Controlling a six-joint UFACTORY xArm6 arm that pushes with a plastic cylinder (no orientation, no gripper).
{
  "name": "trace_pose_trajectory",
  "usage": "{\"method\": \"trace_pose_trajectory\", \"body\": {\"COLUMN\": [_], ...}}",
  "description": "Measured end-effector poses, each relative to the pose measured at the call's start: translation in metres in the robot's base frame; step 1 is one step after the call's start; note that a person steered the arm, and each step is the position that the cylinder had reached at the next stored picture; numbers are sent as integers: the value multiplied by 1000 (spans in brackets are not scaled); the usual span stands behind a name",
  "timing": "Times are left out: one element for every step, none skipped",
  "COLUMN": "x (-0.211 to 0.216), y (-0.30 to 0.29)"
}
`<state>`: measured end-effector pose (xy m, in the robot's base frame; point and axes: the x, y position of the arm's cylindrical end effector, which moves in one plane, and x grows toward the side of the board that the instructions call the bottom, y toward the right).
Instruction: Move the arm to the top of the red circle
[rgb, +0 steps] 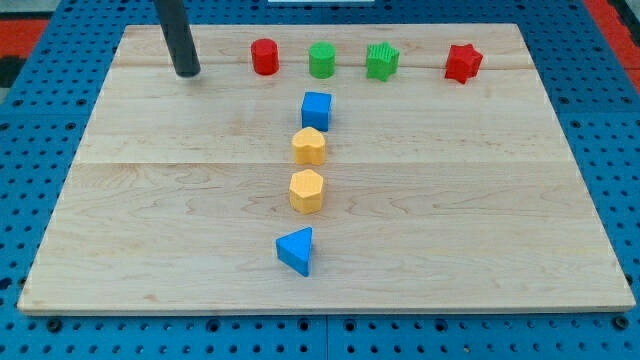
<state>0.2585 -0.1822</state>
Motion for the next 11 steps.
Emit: {"method": "trace_pose_trajectory", "body": {"x": [-48,-53,-36,-30,-33,-53,-42,-37,-35,-42,-54], "y": [0,61,70,73,77,93,97,102,111,109,109]}}
